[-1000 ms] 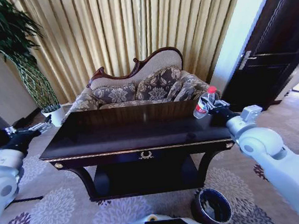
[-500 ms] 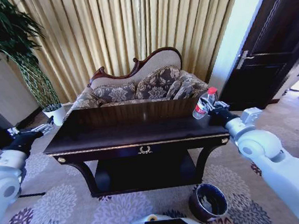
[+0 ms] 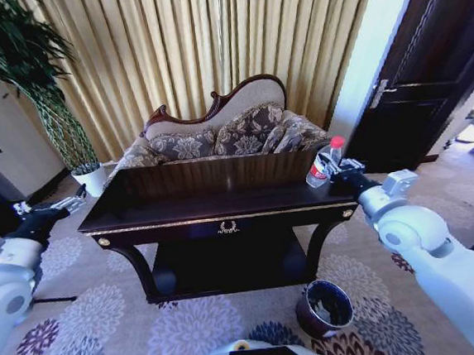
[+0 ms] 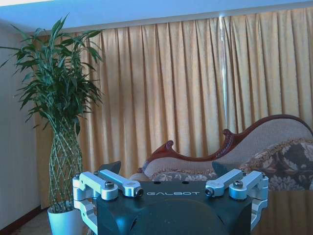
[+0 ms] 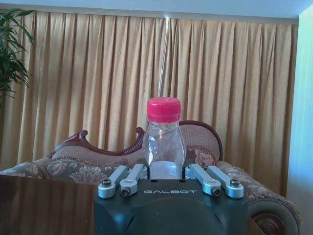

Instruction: Move to the front of the table and place the trash on the table into the trash bin.

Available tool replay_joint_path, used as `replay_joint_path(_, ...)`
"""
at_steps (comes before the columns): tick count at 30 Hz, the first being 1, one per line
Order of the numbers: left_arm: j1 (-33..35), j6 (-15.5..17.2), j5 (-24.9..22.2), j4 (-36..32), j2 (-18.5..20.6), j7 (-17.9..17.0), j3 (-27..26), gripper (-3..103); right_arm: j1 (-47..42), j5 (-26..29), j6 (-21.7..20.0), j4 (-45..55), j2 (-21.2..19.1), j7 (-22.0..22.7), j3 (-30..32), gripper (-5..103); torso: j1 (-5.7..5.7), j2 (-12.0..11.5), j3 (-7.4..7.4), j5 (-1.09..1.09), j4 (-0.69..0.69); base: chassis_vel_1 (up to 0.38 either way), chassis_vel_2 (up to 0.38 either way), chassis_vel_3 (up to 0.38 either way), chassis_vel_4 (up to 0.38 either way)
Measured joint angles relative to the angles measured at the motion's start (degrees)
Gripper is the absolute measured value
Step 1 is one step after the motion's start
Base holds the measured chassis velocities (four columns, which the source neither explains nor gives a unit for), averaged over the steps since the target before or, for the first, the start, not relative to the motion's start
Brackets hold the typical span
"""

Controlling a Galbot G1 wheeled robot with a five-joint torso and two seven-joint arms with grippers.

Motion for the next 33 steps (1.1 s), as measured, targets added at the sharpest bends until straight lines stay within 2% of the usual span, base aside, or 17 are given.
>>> replay_joint_path(14, -0.13, -0.32, -1.05, -0.67, -0.44, 0.03, 0.87, 100, -0.41, -0.04, 0.12, -0.04, 0.36, -0.07, 0.34, 28, -0.01, 0.0, 0.0, 0.0, 0.0, 0.138, -0.146, -0.14, 0.148)
replay_joint_path(20, -0.51, -0.42, -0.89, -0.88, -1.31, -0.03, 1.82, 100, -0.95, -2.17, 0.22, -0.81, 1.27, -0.16, -1.24, 28, -0.03, 0.02, -0.02, 0.01, 0.0, 0.118, -0.122, -0.115, 0.112)
replay_joint_path(25, -0.65, -0.84, -0.7, -0.87, -2.65, 0.29, 1.86, 100, -3.13, -4.95, 0.4, -3.29, 3.7, -3.69, -1.89, 28, -0.03, 0.02, -0.01, 0.0, 0.0, 0.009, -0.014, -0.013, 0.022)
replay_joint_path(29, -0.52, -0.91, -0.03, -1.35, -4.6, 0.28, 1.71, 100, -4.94, -11.77, 4.15, -14.46, 9.47, -7.81, -5.55, 28, 0.02, -0.01, 0.01, -0.01, 0.0, 0.0, 0.0, 0.0, 0.0)
replay_joint_path(31, -0.51, -0.91, 0.03, -1.58, -4.93, 0.12, 1.84, 100, -4.67, -12.79, 5.2, -17.49, 10.53, -8.57, -6.54, 28, 0.02, 0.0, 0.01, 0.01, 0.0, 0.0, 0.0, 0.0, 0.0)
replay_joint_path(33, -0.3, -0.88, 0.19, -2.5, -5.8, -0.27, 2.29, 100, -3.07, -16.01, 8.96, -27.98, 13.53, -10.75, -9.06, 28, 0.0, 0.0, 0.0, 0.03, 0.0, 0.0, 0.0, 0.0, 0.0)
